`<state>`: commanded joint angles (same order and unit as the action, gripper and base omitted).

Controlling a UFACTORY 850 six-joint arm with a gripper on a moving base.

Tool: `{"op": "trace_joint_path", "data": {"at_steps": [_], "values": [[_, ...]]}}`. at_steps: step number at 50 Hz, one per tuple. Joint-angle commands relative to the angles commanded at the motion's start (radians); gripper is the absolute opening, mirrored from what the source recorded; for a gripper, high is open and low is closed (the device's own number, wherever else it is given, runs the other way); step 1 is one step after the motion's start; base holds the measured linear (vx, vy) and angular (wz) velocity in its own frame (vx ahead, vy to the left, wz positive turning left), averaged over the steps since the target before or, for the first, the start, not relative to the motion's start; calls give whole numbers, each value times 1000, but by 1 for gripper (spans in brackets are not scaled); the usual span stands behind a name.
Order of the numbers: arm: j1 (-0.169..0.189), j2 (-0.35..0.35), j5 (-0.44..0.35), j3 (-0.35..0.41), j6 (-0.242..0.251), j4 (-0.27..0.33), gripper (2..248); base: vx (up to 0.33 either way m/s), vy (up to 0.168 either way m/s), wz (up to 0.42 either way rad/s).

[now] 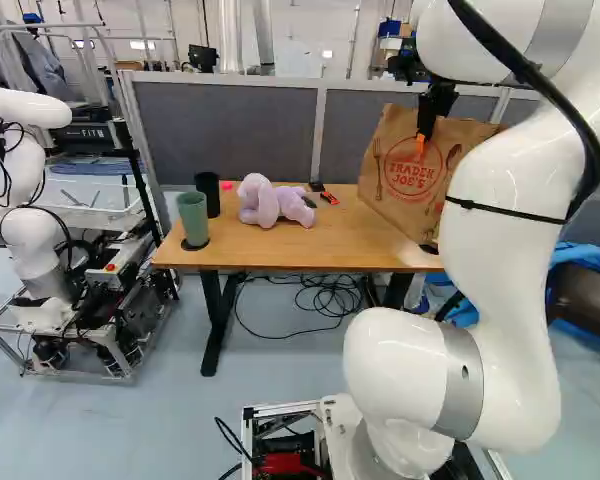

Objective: Pick up the bag on the ground and place it on the table

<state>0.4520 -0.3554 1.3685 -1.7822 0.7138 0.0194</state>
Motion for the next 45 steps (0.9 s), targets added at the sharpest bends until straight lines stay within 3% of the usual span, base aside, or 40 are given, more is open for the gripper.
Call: {"op": "trace_joint_path", "data": {"at_steps": [45], "values": [[-37, -166, -5, -122, 0, 0, 21, 0, 0, 0]]}}
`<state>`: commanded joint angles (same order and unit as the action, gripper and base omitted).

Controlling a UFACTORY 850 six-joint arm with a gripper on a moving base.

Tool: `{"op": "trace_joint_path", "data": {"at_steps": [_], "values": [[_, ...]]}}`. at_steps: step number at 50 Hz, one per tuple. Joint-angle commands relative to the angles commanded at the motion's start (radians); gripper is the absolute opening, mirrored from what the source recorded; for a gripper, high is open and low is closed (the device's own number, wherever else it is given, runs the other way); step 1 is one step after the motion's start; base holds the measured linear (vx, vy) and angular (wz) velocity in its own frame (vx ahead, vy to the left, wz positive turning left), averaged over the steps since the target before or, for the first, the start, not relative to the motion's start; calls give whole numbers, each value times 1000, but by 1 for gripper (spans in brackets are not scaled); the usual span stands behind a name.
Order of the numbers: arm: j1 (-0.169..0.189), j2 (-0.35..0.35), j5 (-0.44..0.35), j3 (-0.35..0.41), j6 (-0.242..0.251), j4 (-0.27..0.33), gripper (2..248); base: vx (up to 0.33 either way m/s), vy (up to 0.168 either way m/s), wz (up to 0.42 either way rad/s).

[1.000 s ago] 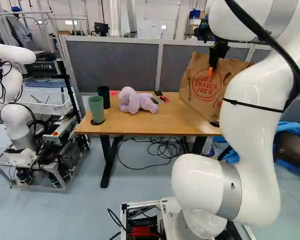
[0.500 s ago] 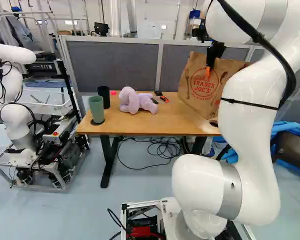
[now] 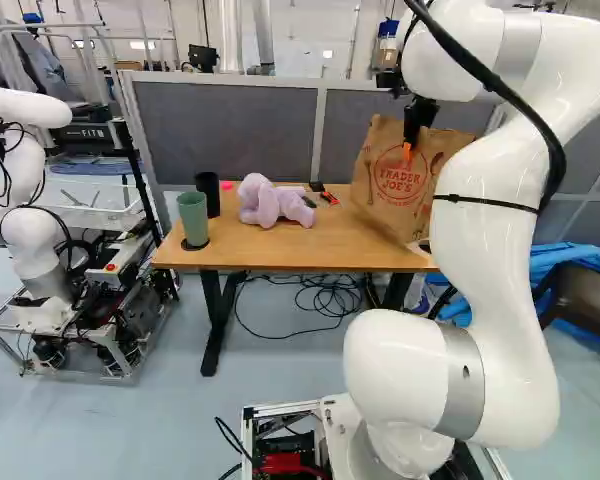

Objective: Pick up the bag on the ground and place it on the table

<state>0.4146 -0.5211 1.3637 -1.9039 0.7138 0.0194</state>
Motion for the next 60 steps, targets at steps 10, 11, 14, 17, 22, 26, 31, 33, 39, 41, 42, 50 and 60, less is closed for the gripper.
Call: {"op": "trace_joint_path", "data": {"at_steps": [10, 11, 14, 17, 22, 26, 31, 33, 39, 41, 42, 50, 60], "values": [[-7, -44, -15, -28, 0, 0, 21, 0, 0, 0], [-8, -48, -17, -31, 0, 0, 21, 0, 0, 0], [-10, -61, -22, -39, 0, 0, 21, 0, 0, 0], [-12, -74, -29, -48, 0, 0, 21, 0, 0, 0], [-15, -95, -40, -61, 0, 0, 21, 0, 0, 0], [-18, -111, -51, -72, 0, 0, 21, 0, 0, 0], [-21, -132, -64, -86, 0, 0, 21, 0, 0, 0], [-22, -140, -70, -91, 0, 0, 21, 0, 0, 0], [-24, -161, -87, -103, 0, 0, 21, 0, 0, 0], [-25, -165, -93, -104, 0, 0, 21, 0, 0, 0], [-25, -167, -95, -105, 0, 0, 21, 0, 0, 0], [-25, -172, -110, -107, 0, 0, 21, 0, 0, 0], [-25, -173, -121, -107, 0, 0, 21, 0, 0, 0]]}}
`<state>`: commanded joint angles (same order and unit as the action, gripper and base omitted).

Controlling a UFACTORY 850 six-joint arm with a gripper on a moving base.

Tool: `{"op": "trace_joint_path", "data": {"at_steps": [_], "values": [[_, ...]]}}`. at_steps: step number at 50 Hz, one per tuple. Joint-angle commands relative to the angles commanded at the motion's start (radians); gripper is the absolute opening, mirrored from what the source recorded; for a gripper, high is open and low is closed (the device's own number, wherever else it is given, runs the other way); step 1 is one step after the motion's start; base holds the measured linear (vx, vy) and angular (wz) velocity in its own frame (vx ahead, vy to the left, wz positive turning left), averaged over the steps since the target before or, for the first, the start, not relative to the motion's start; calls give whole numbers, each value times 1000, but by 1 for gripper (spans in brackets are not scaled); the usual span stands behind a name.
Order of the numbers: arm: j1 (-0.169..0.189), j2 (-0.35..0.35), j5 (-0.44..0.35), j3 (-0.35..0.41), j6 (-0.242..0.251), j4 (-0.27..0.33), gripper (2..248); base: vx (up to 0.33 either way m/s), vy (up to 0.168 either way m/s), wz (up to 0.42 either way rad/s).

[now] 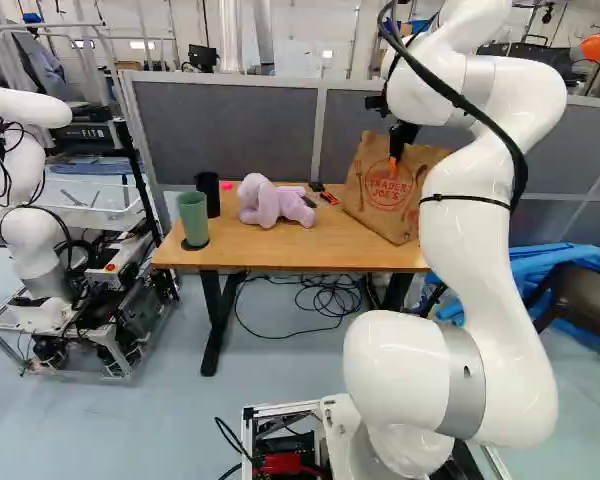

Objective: Pick up the bag on the ground and place it on the table

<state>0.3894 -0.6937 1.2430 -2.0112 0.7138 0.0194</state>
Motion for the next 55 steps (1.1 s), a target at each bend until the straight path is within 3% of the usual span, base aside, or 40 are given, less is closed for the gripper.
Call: {"op": "trace_joint_path", "data": {"at_steps": [41, 42, 47, 48, 52, 53, 55], "values": [[0, 0, -2, 0, 0, 0, 21, 0, 0, 0], [0, 0, -2, 0, 0, 0, 37, 0, 0, 0], [0, 0, -2, 0, 0, 0, 37, 0, 0, 0], [0, 0, -2, 0, 0, 0, 70, 0, 0, 0], [0, 0, -2, 0, 0, 0, 70, 0, 0, 0], [0, 0, -2, 0, 0, 0, 103, 0, 0, 0], [0, 0, -2, 0, 0, 0, 103, 0, 0, 0]]}}
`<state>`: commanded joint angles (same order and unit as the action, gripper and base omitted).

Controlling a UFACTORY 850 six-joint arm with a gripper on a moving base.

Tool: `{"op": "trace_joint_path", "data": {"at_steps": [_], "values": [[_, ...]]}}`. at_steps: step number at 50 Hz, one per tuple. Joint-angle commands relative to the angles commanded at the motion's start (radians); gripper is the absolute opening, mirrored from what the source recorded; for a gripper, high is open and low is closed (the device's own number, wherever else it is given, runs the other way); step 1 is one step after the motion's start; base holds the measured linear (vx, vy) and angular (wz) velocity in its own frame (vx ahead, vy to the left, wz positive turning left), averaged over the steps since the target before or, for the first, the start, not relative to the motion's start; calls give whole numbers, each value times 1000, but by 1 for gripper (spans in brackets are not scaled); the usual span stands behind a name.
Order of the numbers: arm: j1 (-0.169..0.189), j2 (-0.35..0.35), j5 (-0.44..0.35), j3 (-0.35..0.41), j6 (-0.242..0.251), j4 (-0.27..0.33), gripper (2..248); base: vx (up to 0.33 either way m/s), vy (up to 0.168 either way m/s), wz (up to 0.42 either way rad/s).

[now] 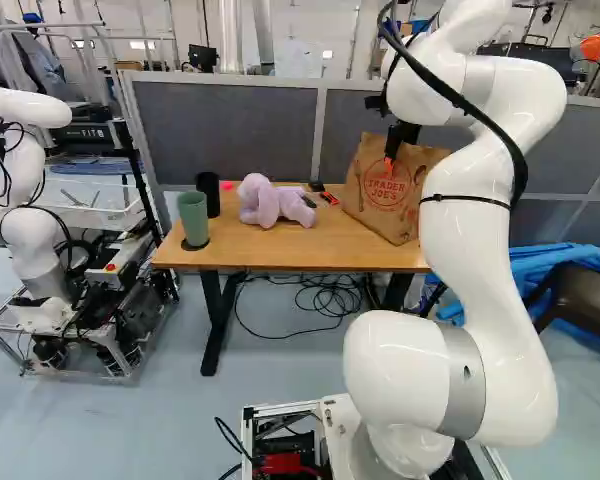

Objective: Pick up the bag on the ground and place it on the table

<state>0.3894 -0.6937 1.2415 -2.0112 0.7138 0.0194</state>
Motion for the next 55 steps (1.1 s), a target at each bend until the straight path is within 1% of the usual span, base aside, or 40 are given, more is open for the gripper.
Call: {"op": "trace_joint_path", "data": {"at_steps": [2, 3, 7, 8, 13, 14, 18, 19, 55], "values": [[0, 0, 0, 0, 0, 0, 103, 0, 0, 0], [0, 0, 0, 0, 0, 0, 138, 0, 0, 0], [0, 0, 0, 0, 0, 0, 138, 0, 0, 0], [0, 0, 0, 0, 0, 0, 174, 0, 0, 0], [0, 0, 0, 0, 0, 0, 174, 0, 0, 0], [0, 0, 0, 0, 0, 0, 211, 0, 0, 0], [0, 0, 0, 0, 0, 0, 211, 0, 0, 0], [0, 0, 0, 0, 0, 0, 245, 0, 0, 0], [0, 3, 0, 0, 0, 0, 247, 0, 0, 0]]}}
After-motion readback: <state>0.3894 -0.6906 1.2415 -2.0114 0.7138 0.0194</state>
